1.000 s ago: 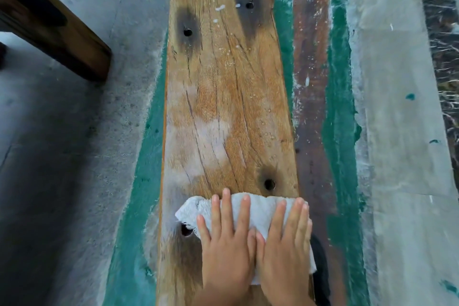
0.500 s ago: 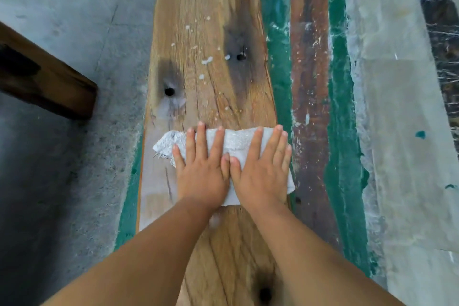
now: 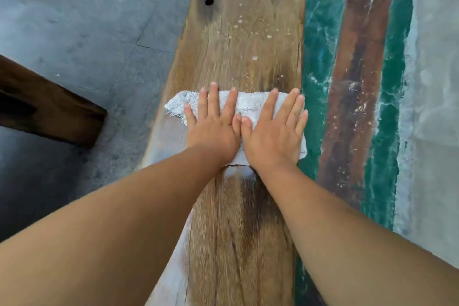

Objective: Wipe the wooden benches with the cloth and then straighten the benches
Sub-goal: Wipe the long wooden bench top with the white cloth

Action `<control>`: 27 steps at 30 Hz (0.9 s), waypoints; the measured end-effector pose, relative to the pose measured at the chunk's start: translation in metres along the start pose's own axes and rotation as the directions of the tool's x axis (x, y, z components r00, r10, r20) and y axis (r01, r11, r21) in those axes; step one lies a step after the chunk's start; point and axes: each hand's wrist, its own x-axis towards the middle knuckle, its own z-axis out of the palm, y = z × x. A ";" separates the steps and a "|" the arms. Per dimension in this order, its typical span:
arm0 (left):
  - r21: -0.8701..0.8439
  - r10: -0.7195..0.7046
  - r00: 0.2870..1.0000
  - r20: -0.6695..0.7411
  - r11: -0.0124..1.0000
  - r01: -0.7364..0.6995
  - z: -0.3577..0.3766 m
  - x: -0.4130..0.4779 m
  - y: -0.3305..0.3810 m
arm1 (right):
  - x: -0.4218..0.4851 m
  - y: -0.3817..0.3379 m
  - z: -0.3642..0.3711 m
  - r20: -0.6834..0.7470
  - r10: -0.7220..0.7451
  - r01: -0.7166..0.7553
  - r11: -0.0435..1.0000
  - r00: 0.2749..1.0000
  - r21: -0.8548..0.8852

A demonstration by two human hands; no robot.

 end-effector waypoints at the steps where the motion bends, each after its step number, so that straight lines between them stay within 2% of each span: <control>1: -0.003 0.002 1.000 -0.002 1.000 -0.002 -0.004 0.021 0.003 | 0.021 -0.001 -0.002 -0.007 0.008 -0.008 1.000 1.000 0.001; 5: -0.019 0.027 1.000 -0.006 0.999 -0.027 -0.016 0.107 0.018 | 0.106 -0.002 -0.007 -0.030 0.004 -0.004 1.000 1.000 -0.020; 7: -0.024 0.067 0.998 0.014 0.998 -0.066 -0.022 0.155 0.024 | 0.153 -0.006 -0.010 -0.030 0.061 -0.062 0.998 0.998 -0.016; 12: -0.011 0.125 0.992 -0.029 0.992 -0.126 -0.027 0.205 0.028 | 0.195 -0.014 -0.011 -0.067 0.128 -0.128 0.992 0.989 0.004; 17: -0.033 0.126 0.992 0.000 0.991 -0.126 -0.032 0.198 0.029 | 0.194 -0.012 -0.013 -0.052 0.143 -0.143 0.990 0.988 0.003; 21: -0.034 0.086 0.996 0.033 0.996 -0.085 -0.031 0.165 0.029 | 0.182 -0.012 -0.018 -0.022 0.063 -0.063 0.997 0.998 -0.033; 27: -0.078 0.140 0.990 0.036 0.988 -0.137 -0.013 0.046 0.008 | 0.053 -0.004 -0.012 -0.008 0.040 -0.041 0.999 0.999 -0.032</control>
